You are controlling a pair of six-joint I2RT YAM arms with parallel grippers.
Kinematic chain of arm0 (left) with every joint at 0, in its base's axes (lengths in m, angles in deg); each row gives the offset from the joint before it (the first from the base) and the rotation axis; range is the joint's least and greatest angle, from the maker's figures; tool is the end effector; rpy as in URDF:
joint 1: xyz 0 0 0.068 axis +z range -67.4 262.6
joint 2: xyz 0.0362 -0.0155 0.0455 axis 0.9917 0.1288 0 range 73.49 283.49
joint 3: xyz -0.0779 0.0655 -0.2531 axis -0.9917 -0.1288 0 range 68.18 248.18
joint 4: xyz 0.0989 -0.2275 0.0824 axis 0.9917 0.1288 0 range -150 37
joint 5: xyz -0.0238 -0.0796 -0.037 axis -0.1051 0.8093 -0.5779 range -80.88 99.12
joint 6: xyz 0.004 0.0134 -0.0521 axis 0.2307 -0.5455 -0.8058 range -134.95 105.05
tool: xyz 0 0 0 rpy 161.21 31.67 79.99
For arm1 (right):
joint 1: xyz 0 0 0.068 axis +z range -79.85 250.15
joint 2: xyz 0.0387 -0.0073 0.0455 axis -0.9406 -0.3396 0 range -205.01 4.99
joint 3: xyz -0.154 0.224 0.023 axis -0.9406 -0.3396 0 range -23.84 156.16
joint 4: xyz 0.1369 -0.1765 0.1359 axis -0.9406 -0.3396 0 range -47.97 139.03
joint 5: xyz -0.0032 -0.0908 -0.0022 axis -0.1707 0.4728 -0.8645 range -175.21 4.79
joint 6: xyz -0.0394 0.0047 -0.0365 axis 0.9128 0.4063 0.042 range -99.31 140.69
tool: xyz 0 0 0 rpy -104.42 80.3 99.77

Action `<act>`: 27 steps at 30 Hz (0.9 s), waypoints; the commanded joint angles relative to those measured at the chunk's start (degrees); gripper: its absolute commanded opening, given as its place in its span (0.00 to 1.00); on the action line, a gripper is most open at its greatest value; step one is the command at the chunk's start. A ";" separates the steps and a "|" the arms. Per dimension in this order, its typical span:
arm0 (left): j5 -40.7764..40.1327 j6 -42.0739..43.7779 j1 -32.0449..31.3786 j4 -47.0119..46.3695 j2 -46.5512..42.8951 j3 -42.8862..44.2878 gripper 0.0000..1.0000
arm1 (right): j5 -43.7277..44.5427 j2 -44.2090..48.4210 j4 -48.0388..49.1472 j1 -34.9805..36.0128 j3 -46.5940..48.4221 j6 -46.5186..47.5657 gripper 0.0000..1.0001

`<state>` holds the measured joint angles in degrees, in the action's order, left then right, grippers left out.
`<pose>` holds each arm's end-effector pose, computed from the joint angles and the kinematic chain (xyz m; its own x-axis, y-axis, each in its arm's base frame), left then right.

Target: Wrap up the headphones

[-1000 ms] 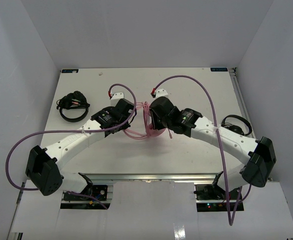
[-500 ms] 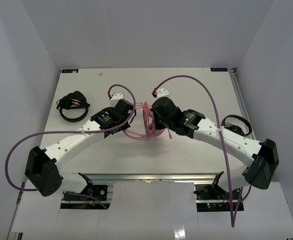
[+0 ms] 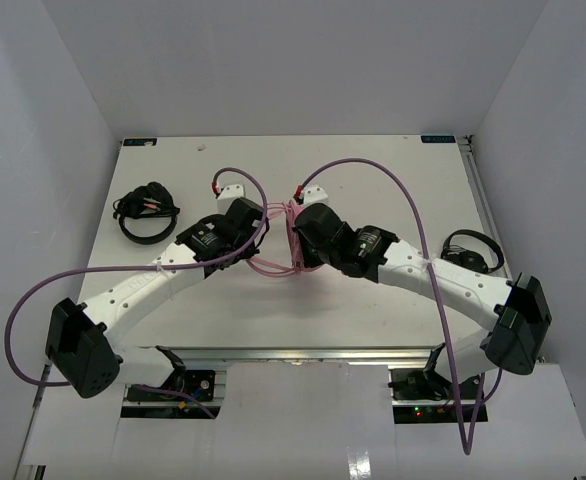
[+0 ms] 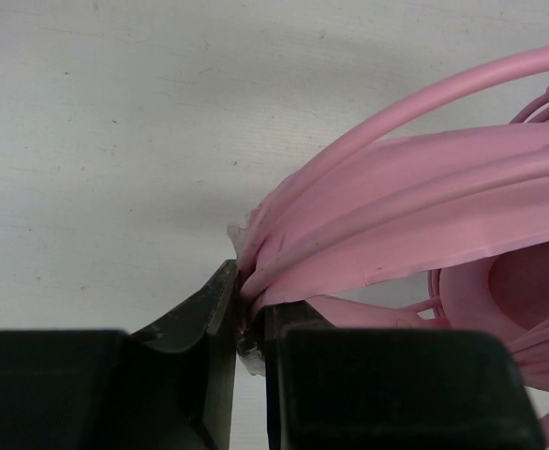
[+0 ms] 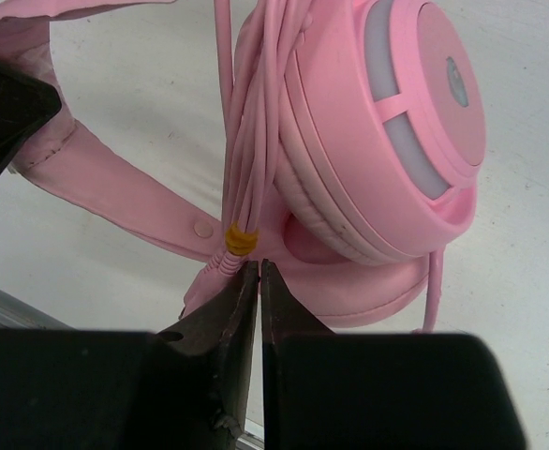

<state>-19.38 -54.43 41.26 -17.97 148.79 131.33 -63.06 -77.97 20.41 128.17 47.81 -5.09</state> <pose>0.2115 -0.1634 0.2905 -0.7057 -0.1234 -0.6977 -0.1010 0.9922 -0.0734 0.1817 0.2658 0.3176 -0.5812 -0.1702 -0.7958 -0.4217 0.8993 0.1156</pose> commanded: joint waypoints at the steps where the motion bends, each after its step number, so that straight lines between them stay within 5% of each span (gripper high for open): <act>1: 0.38 -2.53 0.30 -4.85 -4.69 0.95 0.00 | 2.22 0.34 1.99 0.48 -0.34 -0.74 0.10; 18: -0.06 -2.44 0.30 -4.92 -5.69 0.83 0.00 | 1.61 10.95 0.67 1.63 -3.76 -1.10 0.11; 27: 0.20 -2.44 0.30 -4.85 -5.86 1.01 0.00 | -1.07 11.49 6.26 3.06 -5.21 -0.31 0.28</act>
<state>-19.39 -54.43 41.26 -18.01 147.01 131.31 -63.38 -67.24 22.11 130.41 42.80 -5.83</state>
